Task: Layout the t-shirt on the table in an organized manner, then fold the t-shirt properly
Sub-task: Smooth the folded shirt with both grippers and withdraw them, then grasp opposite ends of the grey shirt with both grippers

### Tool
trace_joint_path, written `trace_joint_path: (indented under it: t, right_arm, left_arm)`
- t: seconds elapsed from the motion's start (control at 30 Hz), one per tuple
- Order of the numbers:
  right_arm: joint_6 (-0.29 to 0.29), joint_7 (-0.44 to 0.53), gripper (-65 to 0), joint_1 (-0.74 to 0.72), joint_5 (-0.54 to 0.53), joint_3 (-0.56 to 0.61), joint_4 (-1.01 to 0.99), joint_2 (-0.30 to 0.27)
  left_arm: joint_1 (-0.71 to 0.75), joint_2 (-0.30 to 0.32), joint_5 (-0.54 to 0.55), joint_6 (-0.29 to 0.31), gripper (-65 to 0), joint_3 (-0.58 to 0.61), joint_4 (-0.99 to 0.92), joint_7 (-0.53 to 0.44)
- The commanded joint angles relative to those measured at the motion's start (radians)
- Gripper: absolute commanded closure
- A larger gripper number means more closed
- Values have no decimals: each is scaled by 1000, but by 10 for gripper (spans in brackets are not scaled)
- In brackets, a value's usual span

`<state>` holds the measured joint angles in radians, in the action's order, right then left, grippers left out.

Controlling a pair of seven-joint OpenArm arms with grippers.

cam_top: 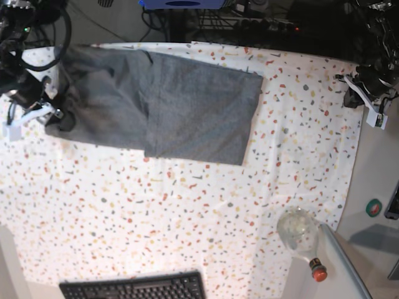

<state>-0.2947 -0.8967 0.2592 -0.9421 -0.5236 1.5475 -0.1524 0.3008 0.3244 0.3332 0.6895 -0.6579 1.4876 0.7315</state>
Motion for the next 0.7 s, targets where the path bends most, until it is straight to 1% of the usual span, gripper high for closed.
trace_joint_path:
  t: [0.0, 0.07, 0.13, 0.2, 0.23, 0.37, 0.43, 0.53, 0.6, 0.67]
  right_arm:
    - [-30, -14, -299, -33, -5, -23, -28, -29]
    - [-62, -63, -344, -65, 27, -40, -109, -72]
    - [-110, -86, -417, -73, 45, -43, -169, -111]
    - [-146, -92, -479, -70, 47, -39, -196, -131]
    - [-156, -92, -498, -68, 48, -39, -207, -135]
    - [-165, -83, -501, -61, 50, -39, -275, -135]
    - [-165, -85, -501, -56, 50, -36, -279, -128]
    - [-165, -80, -501, -59, 48, 26, -287, -126]
    - [-165, -48, -501, -56, 44, 69, -289, -125]
    - [-165, -22, -501, -56, 42, 99, -289, -111]
  left_arm:
    - [-5, 17, 16, 9, 0, 25, 6, -36]
    - [-5, 17, 16, 9, 0, 91, 3, -68]
    - [-5, 17, 16, 9, 0, 142, 2, -94]
    - [-7, 15, 17, 9, 0, 166, -2, -100]
    - [-10, 15, 17, 9, 0, 174, -9, -100]
    - [-62, -9, 11, 9, 0, 188, -66, -100]
    - [-79, -18, -32, 9, 0, 194, -78, -100]
    - [-99, -67, -122, 9, 0, 232, -77, -102]
    - [-114, -100, -158, 9, 0, 261, -77, -108]
    - [-124, -123, -182, 9, 0, 280, -83, -129]
